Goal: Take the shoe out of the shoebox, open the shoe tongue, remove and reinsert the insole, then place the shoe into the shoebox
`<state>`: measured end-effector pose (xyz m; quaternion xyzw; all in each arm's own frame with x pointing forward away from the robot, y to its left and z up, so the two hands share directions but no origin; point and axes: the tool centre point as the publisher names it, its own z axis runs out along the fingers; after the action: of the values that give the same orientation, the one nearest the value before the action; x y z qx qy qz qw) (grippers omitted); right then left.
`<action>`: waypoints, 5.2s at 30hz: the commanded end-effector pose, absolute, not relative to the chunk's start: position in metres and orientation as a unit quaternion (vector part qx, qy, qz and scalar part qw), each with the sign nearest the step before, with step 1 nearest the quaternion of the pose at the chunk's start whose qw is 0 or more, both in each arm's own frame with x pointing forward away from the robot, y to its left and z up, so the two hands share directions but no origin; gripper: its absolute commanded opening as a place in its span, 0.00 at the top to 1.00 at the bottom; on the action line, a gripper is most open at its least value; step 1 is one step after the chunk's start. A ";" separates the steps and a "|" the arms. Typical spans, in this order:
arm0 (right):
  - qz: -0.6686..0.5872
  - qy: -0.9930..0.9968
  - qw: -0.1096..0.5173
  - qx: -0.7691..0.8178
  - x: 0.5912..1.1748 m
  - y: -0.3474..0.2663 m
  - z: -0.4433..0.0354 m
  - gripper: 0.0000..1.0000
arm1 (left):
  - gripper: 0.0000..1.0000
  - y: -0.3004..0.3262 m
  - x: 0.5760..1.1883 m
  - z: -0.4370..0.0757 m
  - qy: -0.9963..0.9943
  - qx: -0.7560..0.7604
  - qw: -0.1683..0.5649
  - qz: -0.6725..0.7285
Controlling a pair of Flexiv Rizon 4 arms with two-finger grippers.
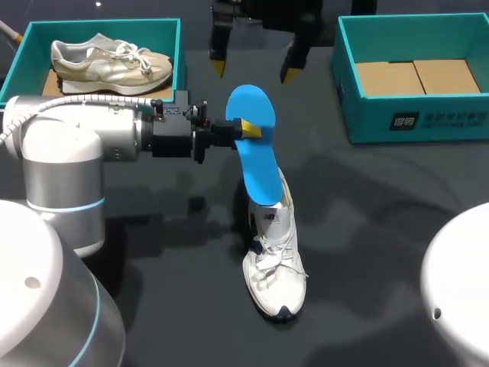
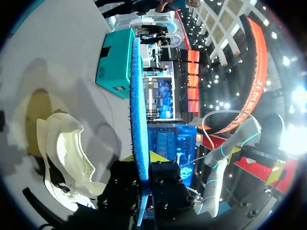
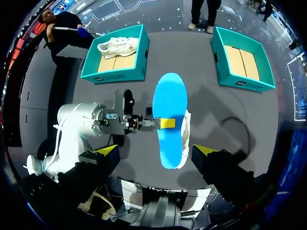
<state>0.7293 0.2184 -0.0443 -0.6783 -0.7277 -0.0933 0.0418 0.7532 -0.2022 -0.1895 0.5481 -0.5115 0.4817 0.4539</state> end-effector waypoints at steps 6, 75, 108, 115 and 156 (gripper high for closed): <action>-0.014 -0.725 -0.028 -0.688 0.732 0.235 -0.047 0.00 | 1.00 -0.202 0.752 -0.190 -0.512 0.549 0.453 0.481; -0.335 -0.609 0.264 -0.669 0.740 0.142 -0.090 0.00 | 1.00 -0.202 0.752 -0.190 -0.512 0.549 0.453 0.481; -0.471 -0.532 0.393 -0.583 0.742 0.123 -0.148 0.00 | 1.00 -0.202 0.752 -0.190 -0.512 0.549 0.453 0.481; -0.476 -0.525 0.407 -0.576 0.741 0.121 -0.152 0.00 | 1.00 -0.202 0.752 -0.190 -0.512 0.549 0.453 0.481; -0.488 -0.517 0.446 -0.545 0.743 0.129 -0.165 0.00 | 1.00 -0.178 0.764 -0.133 -0.686 0.291 0.130 0.654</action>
<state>0.7413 0.1267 -0.1647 -0.5443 -0.5166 -0.4881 0.4456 0.7705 -0.1780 -0.1340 0.3545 -0.6506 0.6209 0.2560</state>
